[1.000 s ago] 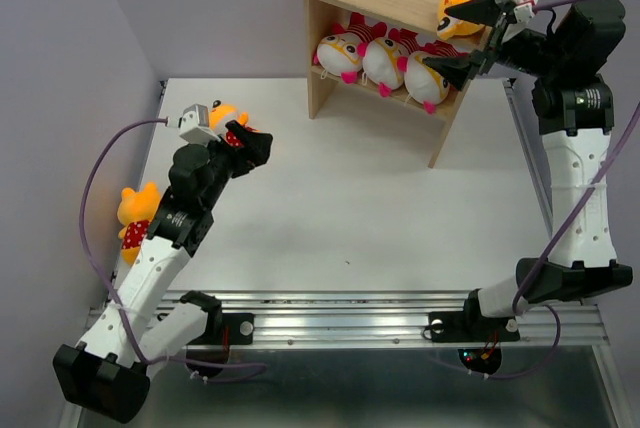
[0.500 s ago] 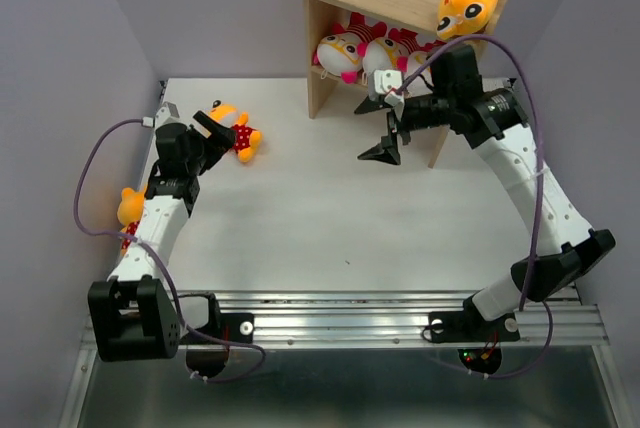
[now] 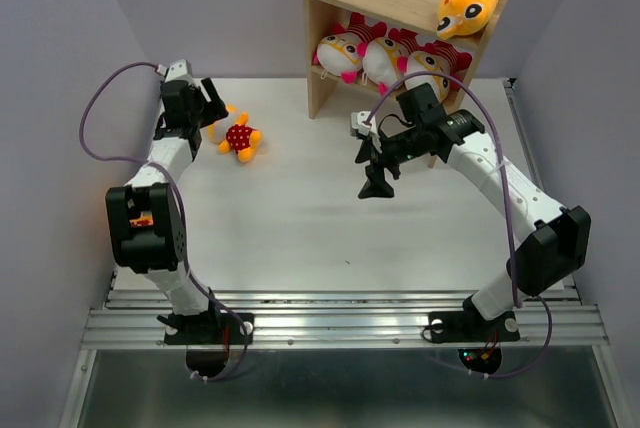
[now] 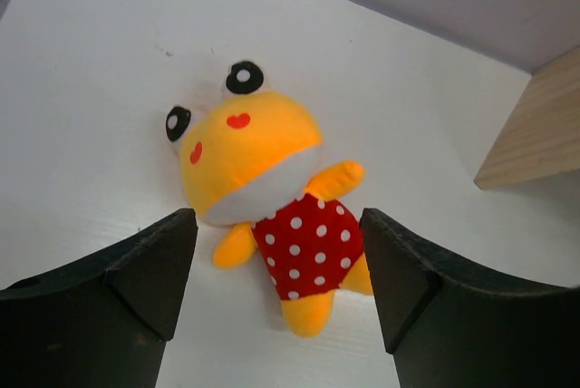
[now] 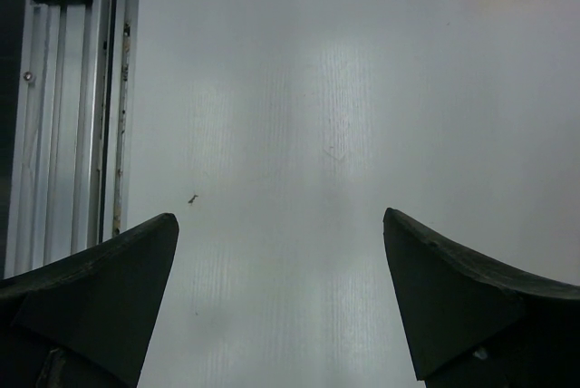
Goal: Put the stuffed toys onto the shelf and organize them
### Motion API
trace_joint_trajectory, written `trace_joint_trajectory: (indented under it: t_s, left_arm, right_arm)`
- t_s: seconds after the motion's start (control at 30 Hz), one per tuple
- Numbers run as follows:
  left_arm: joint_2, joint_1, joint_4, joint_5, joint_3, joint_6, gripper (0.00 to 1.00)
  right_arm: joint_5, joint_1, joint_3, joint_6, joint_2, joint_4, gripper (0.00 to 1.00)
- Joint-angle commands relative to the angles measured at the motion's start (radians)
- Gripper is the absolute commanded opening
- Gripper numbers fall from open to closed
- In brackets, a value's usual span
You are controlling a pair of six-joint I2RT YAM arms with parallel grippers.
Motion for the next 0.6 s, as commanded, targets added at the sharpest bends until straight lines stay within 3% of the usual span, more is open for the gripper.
trace_joint_trajectory:
  t_s: [0.0, 0.27, 0.4, 0.5, 0.53, 0.57]
  left_arm:
    - [0.122, 0.0, 0.039, 0.051, 0.159, 0.169, 0.82]
    - [0.419, 0.0, -0.16, 0.033, 0.472, 0.14, 0.63]
    - [0.463, 0.0, -0.204, 0.042, 0.461, 0.109, 0.58]
    - [0.463, 0.0, -0.201, 0.069, 0.416, 0.097, 0.38]
    - [0.463, 0.0, -0.201, 0.083, 0.408, 0.094, 0.16]
    - [0.463, 0.0, -0.198, 0.1, 0.401, 0.089, 0.07]
  right_arm:
    - [0.004, 0.01, -0.022, 0.02, -0.018, 0.059, 1.0]
    - [0.03, 0.01, -0.036, 0.025, -0.009, 0.059, 1.0]
    - [0.047, 0.01, -0.045, 0.031, -0.017, 0.059, 1.0]
    - [0.046, 0.01, -0.057, 0.045, -0.023, 0.062, 1.0]
    - [0.044, 0.01, -0.06, 0.048, -0.025, 0.062, 1.0]
    - [0.043, 0.01, -0.062, 0.049, -0.026, 0.062, 1.0]
